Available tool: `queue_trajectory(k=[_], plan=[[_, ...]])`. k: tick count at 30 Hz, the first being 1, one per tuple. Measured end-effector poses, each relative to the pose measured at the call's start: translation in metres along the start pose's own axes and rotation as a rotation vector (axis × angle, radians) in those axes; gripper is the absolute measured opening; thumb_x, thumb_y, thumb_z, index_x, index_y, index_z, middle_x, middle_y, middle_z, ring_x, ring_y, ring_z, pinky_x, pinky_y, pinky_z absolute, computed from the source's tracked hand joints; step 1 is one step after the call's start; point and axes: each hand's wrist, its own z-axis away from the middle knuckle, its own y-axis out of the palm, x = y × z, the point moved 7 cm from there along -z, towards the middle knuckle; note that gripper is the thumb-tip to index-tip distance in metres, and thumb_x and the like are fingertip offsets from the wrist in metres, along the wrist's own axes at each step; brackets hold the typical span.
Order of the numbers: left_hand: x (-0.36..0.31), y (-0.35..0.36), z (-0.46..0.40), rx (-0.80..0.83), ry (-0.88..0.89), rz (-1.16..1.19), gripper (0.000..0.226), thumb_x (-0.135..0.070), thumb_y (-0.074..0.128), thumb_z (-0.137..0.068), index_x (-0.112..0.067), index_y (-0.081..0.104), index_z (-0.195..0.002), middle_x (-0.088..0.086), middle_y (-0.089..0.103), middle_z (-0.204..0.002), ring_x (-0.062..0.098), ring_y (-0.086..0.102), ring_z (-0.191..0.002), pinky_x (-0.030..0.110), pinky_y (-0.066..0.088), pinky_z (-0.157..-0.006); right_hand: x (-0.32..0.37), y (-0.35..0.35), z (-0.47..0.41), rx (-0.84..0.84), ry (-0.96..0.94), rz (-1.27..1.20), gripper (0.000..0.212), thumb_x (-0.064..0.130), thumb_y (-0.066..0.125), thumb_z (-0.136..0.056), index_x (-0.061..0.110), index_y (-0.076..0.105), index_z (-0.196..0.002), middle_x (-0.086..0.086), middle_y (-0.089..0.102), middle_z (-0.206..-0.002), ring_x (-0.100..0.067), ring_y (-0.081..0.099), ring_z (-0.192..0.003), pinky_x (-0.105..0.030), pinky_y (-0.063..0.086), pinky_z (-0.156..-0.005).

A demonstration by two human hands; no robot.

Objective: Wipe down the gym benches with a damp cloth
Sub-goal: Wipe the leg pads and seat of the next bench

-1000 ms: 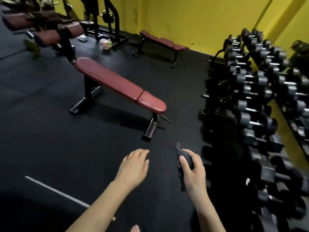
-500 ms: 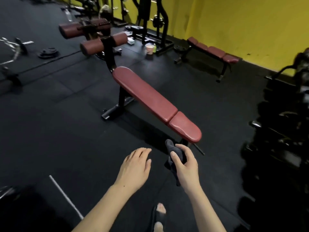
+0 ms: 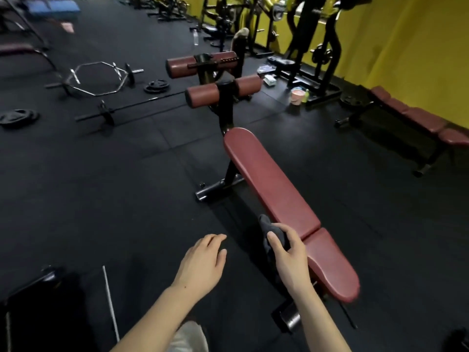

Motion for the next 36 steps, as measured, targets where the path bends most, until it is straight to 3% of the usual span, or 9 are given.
queue_trajectory(k=[10,13,16,19,22,25,28,31,36], plan=[[0.046,-0.028,-0.229,0.050,-0.045,0.355,0.038,-0.039,0.046,-0.107,-0.034,0.050,-0.144,-0.018,0.053,-0.140,0.002,0.050,-0.129,0.025,0.043,-0.108,0.033,0.074,-0.208,0.053,-0.018,-0.052,0.015,0.019,0.067,-0.101,0.029,0.072,-0.112,0.010,0.074,-0.111,-0.009,0.068,-0.108,-0.037,0.055,-0.097],[0.051,-0.040,-0.296,0.076,-0.095,0.611,0.030,-0.034,0.055,-0.104,-0.035,0.060,-0.134,-0.021,0.064,-0.124,-0.008,0.057,-0.117,0.011,0.045,-0.097,0.053,0.087,-0.261,0.020,-0.030,-0.093,0.015,0.018,0.066,-0.102,0.029,0.072,-0.110,0.009,0.074,-0.109,-0.011,0.069,-0.105,-0.033,0.052,-0.093],[0.050,-0.045,-0.358,0.104,-0.107,0.738,0.028,-0.033,0.060,-0.103,-0.036,0.063,-0.130,-0.019,0.067,-0.119,-0.013,0.058,-0.112,0.005,0.043,-0.093,0.059,0.096,-0.309,-0.037,-0.001,-0.196,0.015,0.019,0.064,-0.103,0.027,0.072,-0.112,0.004,0.074,-0.109,-0.019,0.070,-0.105,-0.044,0.055,-0.094],[0.045,-0.043,-0.404,0.164,-0.116,0.810,0.034,-0.039,0.061,-0.101,-0.039,0.060,-0.135,-0.020,0.065,-0.125,-0.009,0.057,-0.119,0.012,0.045,-0.100,0.053,0.102,-0.353,-0.039,0.062,-0.258,0.016,0.018,0.062,-0.104,0.024,0.071,-0.117,-0.004,0.074,-0.112,-0.029,0.070,-0.109,-0.060,0.054,-0.100],[0.043,-0.045,-0.455,0.171,-0.147,0.867,0.037,-0.042,0.062,-0.100,-0.043,0.058,-0.137,-0.022,0.062,-0.128,-0.011,0.054,-0.121,0.007,0.042,-0.094,0.047,0.108,-0.406,-0.021,0.105,-0.280,0.018,0.018,0.061,-0.105,0.023,0.071,-0.119,-0.005,0.074,-0.117,-0.030,0.069,-0.115,-0.063,0.050,-0.105],[0.046,-0.052,-0.515,0.121,-0.172,0.919,0.036,-0.038,0.065,-0.099,-0.041,0.058,-0.134,-0.022,0.061,-0.126,-0.008,0.053,-0.122,0.008,0.044,-0.091,0.046,0.122,-0.468,0.027,0.119,-0.316,0.017,0.017,0.060,-0.105,0.022,0.073,-0.116,-0.006,0.075,-0.117,-0.029,0.070,-0.115,-0.061,0.050,-0.106],[0.055,-0.065,-0.580,0.021,-0.203,0.877,0.035,-0.036,0.069,-0.097,-0.037,0.063,-0.132,-0.014,0.067,-0.122,0.001,0.061,-0.117,0.027,0.050,-0.103,0.050,0.139,-0.539,0.104,0.122,-0.346,0.016,0.016,0.060,-0.105,0.019,0.073,-0.114,-0.005,0.075,-0.116,-0.026,0.071,-0.112,-0.058,0.052,-0.105],[0.059,-0.084,-0.632,-0.019,-0.219,0.813,0.012,-0.027,0.067,-0.098,-0.035,0.074,-0.104,-0.009,0.076,-0.097,0.009,0.072,-0.095,0.042,0.057,-0.095,0.057,0.155,-0.608,0.208,0.105,-0.313,0.016,0.019,0.061,-0.105,0.021,0.072,-0.117,-0.001,0.074,-0.118,-0.024,0.070,-0.115,-0.055,0.052,-0.107],[0.071,-0.114,-0.694,-0.178,-0.283,0.722,0.013,-0.023,0.064,-0.100,-0.028,0.069,-0.089,-0.004,0.072,-0.085,0.001,0.065,-0.075,0.017,0.046,-0.070,0.067,0.175,-0.692,0.376,0.049,-0.256,0.015,0.017,0.057,-0.106,0.016,0.070,-0.115,-0.002,0.074,-0.110,-0.020,0.070,-0.107,-0.033,0.057,-0.091]])
